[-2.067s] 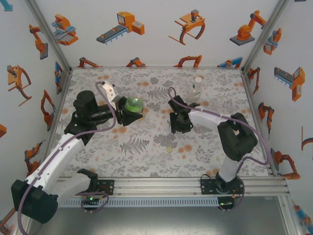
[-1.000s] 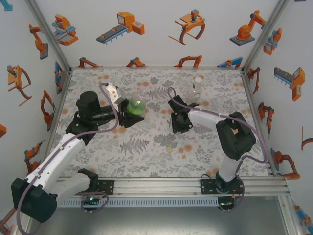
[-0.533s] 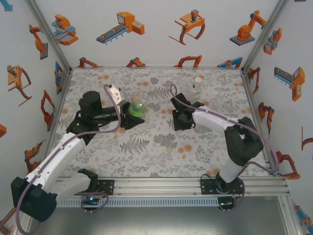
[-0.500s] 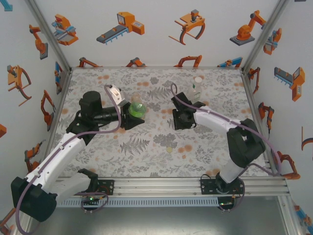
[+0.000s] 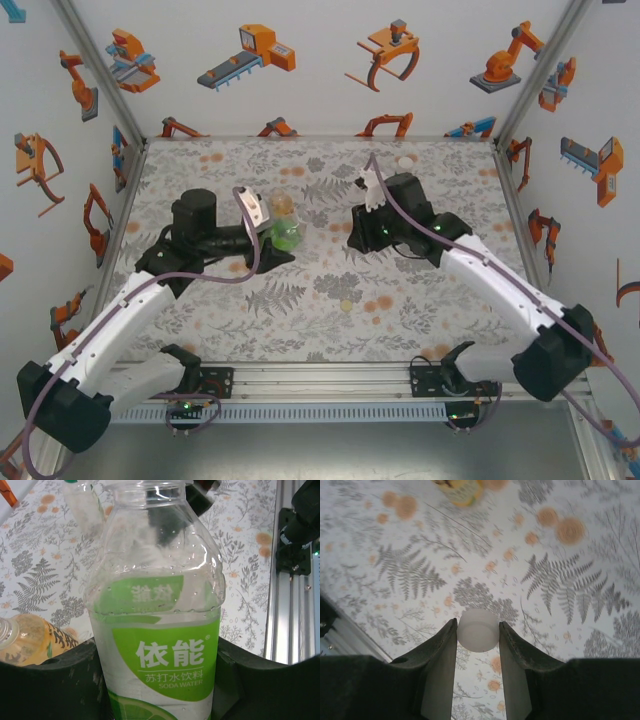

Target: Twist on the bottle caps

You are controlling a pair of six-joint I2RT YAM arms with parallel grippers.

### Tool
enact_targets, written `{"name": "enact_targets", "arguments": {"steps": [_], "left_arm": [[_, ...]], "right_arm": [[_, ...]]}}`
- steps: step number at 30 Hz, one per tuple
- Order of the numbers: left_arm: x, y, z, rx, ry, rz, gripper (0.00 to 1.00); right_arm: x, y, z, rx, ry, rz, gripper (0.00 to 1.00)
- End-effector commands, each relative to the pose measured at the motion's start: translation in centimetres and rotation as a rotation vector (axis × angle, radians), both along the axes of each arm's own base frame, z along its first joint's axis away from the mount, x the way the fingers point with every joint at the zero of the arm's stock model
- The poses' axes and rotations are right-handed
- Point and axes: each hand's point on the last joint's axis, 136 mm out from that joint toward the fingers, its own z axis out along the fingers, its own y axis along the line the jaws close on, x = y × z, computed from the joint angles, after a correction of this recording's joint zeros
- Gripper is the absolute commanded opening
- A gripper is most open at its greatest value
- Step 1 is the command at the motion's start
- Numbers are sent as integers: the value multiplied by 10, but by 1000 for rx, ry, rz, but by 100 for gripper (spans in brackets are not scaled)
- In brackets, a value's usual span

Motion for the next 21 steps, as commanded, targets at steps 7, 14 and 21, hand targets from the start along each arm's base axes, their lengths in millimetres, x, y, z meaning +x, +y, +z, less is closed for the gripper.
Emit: {"name": "enact_targets", "arguments": {"steps": [7,14,21], "left_arm": [[-24,-5,4,56,-90,-102,0],[-47,-12,-1,76,-95,-206,0],[-62,-16,-5,85,-105,-283,0]], "right_arm": [[-76,27,97,245,-280,481,19],[-120,26,137,370,-429,685,15],[-144,26,146,363,-545,806,13]]}}
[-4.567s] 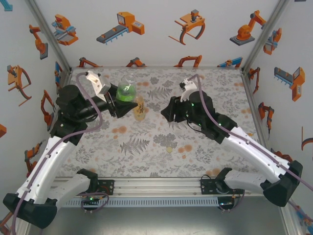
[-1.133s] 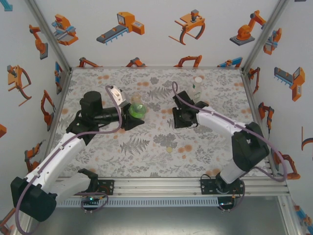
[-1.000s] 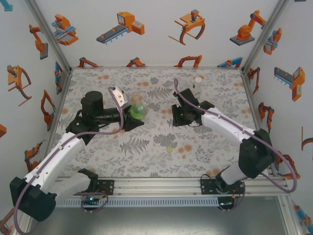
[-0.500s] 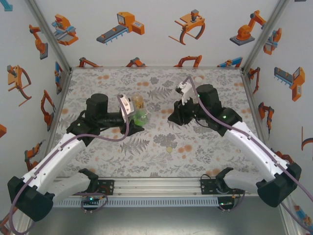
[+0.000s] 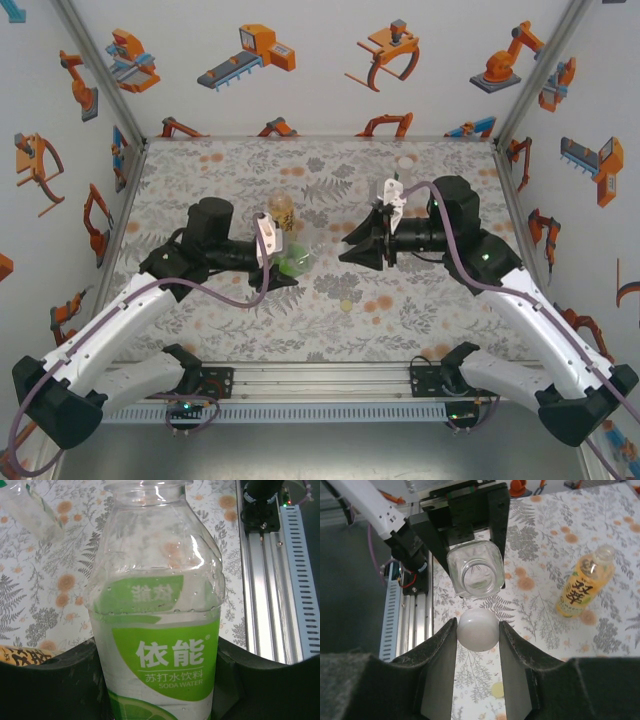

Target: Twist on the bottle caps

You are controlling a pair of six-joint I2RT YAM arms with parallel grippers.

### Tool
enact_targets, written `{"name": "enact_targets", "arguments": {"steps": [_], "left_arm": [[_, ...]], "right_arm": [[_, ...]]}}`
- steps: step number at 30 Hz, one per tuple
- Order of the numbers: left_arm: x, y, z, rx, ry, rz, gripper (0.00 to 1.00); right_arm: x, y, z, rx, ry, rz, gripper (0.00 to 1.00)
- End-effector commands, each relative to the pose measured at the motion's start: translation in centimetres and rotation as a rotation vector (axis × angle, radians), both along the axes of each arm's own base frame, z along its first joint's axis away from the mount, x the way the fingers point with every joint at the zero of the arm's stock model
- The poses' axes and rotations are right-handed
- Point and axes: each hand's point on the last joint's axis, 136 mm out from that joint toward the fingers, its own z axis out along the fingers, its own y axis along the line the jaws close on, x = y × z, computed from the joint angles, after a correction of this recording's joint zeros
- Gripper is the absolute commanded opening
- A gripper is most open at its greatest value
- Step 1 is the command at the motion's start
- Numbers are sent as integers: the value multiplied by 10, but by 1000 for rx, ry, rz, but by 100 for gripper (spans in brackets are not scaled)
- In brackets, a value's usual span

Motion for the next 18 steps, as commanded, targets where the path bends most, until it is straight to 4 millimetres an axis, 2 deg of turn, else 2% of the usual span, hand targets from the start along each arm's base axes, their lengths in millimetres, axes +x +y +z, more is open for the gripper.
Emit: {"name": "enact_targets", "arguments": {"steps": [1,18], "left_arm": [[-13,-2,12,-19,-42,-73,0],[-30,-9,-4,59,-5,-159,0]], "right_arm": [[-22,1,12,32,-145,108,13],[-32,16,1,-8,-151,217,8]]}}
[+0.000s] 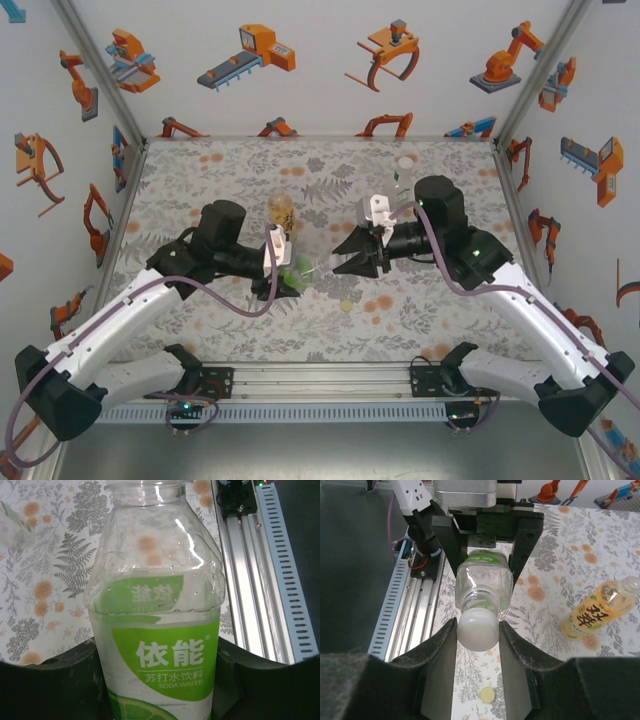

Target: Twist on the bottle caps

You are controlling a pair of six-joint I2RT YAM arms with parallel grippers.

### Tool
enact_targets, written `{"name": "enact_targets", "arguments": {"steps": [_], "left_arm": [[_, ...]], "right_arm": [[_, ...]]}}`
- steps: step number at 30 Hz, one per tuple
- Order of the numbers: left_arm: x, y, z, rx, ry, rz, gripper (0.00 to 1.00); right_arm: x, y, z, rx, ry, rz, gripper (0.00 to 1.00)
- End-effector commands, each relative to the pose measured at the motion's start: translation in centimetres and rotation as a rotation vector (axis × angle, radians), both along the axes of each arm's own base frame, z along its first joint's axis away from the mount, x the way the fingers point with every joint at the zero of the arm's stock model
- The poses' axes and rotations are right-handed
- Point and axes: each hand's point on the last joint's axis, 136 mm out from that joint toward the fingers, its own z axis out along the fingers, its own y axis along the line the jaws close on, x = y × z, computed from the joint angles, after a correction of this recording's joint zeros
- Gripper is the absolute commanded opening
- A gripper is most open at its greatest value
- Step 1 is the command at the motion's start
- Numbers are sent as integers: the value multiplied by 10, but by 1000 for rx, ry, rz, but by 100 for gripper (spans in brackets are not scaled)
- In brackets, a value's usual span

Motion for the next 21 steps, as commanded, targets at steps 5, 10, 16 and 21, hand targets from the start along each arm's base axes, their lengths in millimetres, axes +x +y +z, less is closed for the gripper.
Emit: {"name": "enact_targets", "arguments": {"steps": [5,10,16,21], "left_arm": [[-13,-2,6,-2,-6,-70,0],[-13,-3,4,11,6,-72,0],[-13,-3,5,10,5,-74,0],[-14,-3,5,11,6,-75,0]], "right_arm": [[-8,4,9,19,-32,58,7],[-11,5,9,20,-32,70,6],[-12,7,8,17,-31,74,6],[-12,9,7,11,-29,79,4]]}}
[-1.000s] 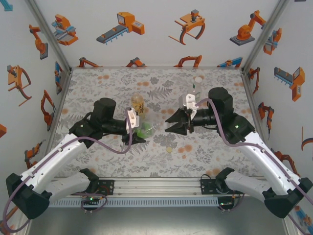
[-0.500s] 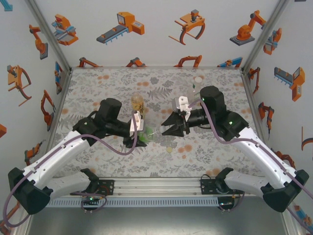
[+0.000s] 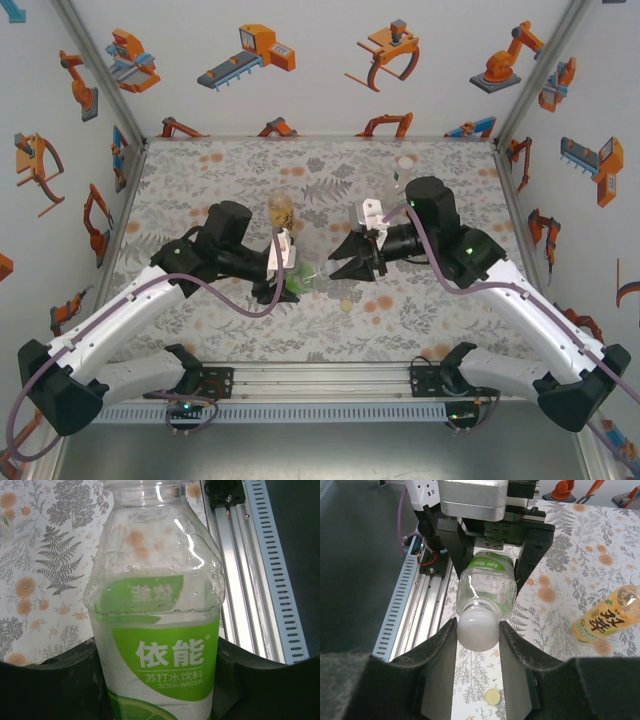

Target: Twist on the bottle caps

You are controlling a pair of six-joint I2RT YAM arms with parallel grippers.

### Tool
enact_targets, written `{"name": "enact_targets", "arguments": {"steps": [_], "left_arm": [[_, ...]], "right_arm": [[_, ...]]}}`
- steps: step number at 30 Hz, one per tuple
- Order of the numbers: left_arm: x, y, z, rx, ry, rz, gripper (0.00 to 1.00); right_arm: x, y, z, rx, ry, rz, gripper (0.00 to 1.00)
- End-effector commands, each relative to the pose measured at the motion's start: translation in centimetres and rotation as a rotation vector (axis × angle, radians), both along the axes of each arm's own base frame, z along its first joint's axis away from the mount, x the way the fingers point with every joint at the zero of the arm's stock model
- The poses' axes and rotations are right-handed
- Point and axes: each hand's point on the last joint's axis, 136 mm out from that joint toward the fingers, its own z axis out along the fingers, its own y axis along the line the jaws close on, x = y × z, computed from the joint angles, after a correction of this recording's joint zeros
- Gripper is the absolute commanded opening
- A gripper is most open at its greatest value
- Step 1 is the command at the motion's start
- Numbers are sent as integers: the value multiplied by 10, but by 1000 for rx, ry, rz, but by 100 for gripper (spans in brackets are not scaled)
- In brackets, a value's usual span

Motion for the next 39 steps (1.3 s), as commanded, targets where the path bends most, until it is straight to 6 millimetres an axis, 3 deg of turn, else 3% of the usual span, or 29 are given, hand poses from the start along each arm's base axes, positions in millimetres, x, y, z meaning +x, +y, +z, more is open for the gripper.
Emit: {"name": "enact_targets", "arguments": {"steps": [1,15,25,39], "left_arm": [[-7,-2,13,-30,-18,-46,0],[-7,-2,17,-37,-22,-45,0],[-8,-1,23,-87,-60,-36,0],[4,-4,15,-45,-40,17,0]], "right_arm": [[-6,2,14,28,-49,33,4],[-1,10,-3,-36,-54,16,1],[-7,5,-1,7,-96,14,0],[-7,14,-5,-10,-48,32,0]]}}
